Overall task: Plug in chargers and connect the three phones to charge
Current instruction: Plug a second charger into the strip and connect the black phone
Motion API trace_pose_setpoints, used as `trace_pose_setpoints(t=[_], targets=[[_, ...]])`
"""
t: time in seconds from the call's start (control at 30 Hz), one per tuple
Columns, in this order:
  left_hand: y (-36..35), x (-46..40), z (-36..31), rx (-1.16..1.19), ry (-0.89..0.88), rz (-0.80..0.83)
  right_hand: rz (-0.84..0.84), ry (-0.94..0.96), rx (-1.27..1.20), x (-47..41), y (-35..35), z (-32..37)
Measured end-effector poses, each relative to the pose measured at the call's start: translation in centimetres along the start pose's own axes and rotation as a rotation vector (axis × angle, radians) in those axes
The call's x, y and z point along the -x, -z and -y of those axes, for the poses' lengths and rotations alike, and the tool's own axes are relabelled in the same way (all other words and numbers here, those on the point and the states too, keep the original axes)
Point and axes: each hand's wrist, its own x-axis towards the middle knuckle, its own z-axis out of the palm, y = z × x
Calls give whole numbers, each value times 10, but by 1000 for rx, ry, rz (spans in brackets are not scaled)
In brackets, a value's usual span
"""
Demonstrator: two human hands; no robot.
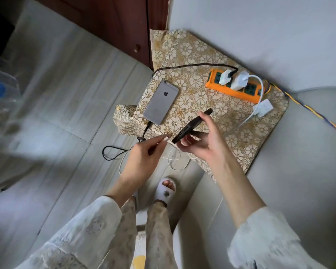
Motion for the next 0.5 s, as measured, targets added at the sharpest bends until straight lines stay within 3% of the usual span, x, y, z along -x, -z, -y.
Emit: trace_pose_setpoints(t=[0.33, 0.5], targets=[[6, 20, -9, -62, -100, -20, 42, 113, 80, 24, -8, -17], [5, 29, -3, -288, -155, -120, 14, 203, 179, 33, -8, -26]])
